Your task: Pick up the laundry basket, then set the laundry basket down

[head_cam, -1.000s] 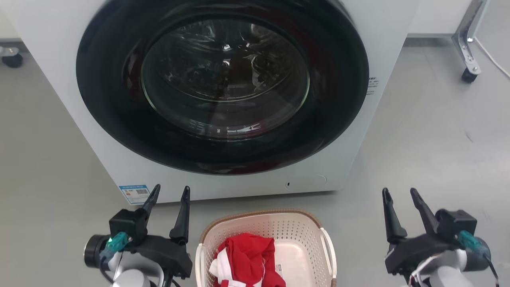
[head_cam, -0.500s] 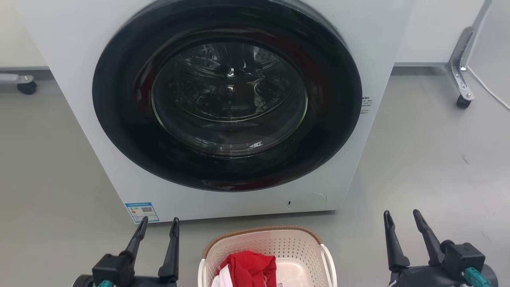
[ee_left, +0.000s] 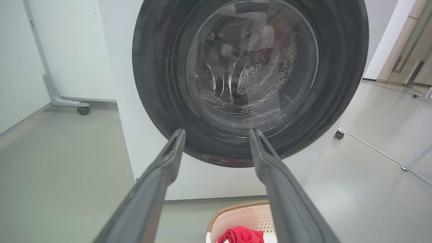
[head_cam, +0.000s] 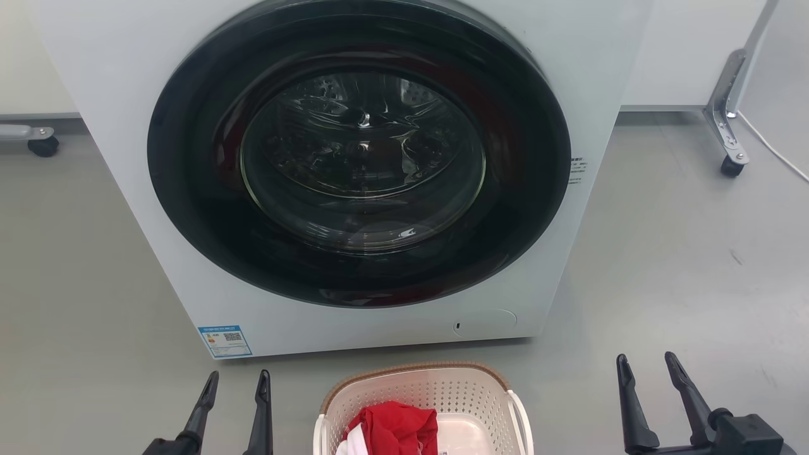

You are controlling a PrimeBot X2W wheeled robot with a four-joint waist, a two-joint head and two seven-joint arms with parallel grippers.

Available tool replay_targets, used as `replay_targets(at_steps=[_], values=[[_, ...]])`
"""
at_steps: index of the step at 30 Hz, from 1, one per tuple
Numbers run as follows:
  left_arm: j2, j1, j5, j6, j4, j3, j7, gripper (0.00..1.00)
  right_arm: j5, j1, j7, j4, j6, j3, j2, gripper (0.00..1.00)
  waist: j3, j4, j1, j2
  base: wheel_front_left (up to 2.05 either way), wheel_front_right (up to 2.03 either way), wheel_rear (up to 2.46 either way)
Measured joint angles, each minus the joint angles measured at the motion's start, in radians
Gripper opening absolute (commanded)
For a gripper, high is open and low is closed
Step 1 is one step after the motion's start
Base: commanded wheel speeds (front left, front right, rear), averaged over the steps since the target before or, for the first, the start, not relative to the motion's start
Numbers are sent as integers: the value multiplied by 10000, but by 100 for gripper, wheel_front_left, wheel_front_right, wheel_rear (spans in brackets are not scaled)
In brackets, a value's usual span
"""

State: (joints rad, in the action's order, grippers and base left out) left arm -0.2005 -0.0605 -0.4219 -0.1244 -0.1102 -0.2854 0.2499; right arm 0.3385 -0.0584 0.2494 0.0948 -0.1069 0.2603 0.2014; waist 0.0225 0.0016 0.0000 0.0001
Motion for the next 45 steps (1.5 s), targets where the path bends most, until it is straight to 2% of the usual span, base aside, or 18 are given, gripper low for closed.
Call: replay_targets(at_steps=[26,27,37,45], values=[[558,-315,809,0,654,523,-706,100,-244,-351,0,-759,-119,-345,-75,100,-56,27,0,0,0,0,0],[596,-324,836,0,694,545,-740,0,-263,-361,0,-777,-119,-351,-88,0,-56,40,0,0,0,0,0],[706,-499,441,109,178,593,-899,0,56,-546,-163,-226,-35,-408,-291,0,-70,41,0,0,0,0,0],[767,-450,-694,291,-6,884,-1147,0,1239,-472,-474,-54,157,-711,-395,0,-88,35,0,0,0,0,0]])
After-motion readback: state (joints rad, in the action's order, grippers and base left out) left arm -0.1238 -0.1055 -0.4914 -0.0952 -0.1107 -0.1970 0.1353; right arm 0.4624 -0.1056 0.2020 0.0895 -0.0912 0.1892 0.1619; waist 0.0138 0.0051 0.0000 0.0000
